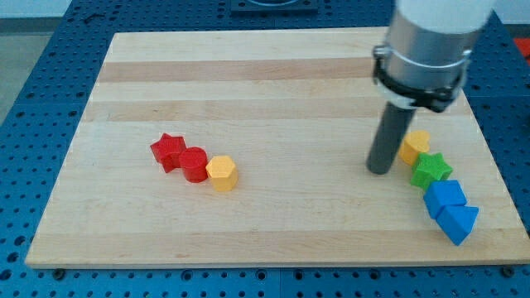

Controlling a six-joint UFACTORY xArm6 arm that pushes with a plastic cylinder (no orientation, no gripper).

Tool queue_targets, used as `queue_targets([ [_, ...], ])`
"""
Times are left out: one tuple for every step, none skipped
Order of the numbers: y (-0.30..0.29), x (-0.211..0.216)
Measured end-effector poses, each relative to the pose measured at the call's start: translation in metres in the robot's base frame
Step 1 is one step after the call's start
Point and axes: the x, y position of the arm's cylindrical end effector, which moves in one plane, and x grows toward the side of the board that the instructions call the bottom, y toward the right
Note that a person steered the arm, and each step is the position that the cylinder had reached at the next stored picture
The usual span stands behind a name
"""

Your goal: Slide the yellow hexagon slightly up

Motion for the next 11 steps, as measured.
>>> queue_targets([
  [-0.006,0.000],
  [0.030,-0.022],
  [0.056,-0.032],
  [0.056,-0.032],
  [-0.009,-0.034],
  [-0.104,-0.018],
  [-0.148,0.008],
  [-0.148,0.008],
  [-0.149,0.017],
  [-0.166,0.067],
  [-0.167,0.071],
])
